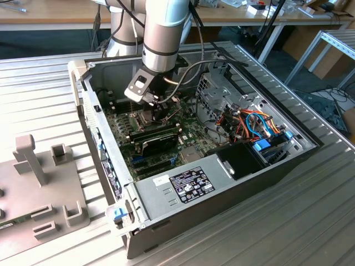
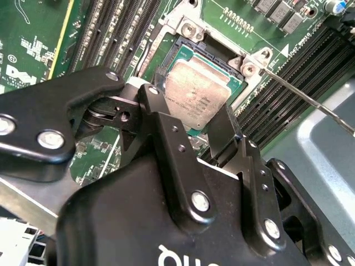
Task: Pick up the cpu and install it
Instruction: 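Place the cpu into insertion slot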
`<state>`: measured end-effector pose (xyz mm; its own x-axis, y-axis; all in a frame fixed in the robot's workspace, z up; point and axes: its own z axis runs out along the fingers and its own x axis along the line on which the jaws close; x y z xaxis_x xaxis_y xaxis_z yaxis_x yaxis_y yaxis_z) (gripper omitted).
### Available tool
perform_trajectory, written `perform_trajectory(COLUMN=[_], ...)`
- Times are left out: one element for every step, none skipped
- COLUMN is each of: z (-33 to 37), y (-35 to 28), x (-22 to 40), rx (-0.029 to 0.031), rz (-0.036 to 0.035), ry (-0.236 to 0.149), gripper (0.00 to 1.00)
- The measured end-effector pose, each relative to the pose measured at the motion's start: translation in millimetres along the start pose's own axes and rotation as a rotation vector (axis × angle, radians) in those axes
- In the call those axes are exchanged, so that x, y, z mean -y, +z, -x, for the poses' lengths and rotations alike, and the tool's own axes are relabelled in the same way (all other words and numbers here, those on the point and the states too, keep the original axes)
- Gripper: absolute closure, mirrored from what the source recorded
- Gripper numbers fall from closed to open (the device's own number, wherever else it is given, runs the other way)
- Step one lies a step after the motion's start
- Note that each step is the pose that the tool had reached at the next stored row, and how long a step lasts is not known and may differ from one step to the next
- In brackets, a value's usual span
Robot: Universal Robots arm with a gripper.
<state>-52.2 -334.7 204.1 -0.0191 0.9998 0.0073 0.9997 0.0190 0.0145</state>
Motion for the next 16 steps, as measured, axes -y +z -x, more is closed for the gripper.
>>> perform_trajectory(z=[0.0,0.0,0.0,0.0,0.1,0.1,0.0,0.0,0.0,0.0,0.0,0.0,0.0,0.1,0.0,0.1], y=[0.4,0.5,1.5,2.3,3.0,3.2,3.3,3.3,3.3,3.3,3.5,3.8,3.9,3.9,3.9,3.9], x=[0.0,0.0,0.0,0.0,0.0,0.0,-0.3,-0.3,-0.3,-0.3,-0.3,-0.3,-0.3,-0.3,-0.3,-0.3], rx=[-0.0001,0.0,-0.0003,-0.0001,0.0001,0.0001,-0.0001,-0.0001,-0.0001,0.0,-0.0001,-0.0002,0.0,0.0,0.0,0.0], rz=[0.0001,0.0001,0.0002,0.0001,0.0,0.0,0.0001,0.0001,0.0001,0.0001,0.0001,0.0002,0.0001,0.0001,0.0001,0.0001], ry=[0.0,0.0,0.0,0.0,0.0,0.0,0.0,0.0,0.0,0.0,0.0,0.0,0.0,0.0,0.0,0.0], gripper=[0.45,0.45,0.45,0.45,0.45,0.45,0.45,0.45,0.45,0.45,0.45,0.45,0.45,0.45,0.45,0.45])
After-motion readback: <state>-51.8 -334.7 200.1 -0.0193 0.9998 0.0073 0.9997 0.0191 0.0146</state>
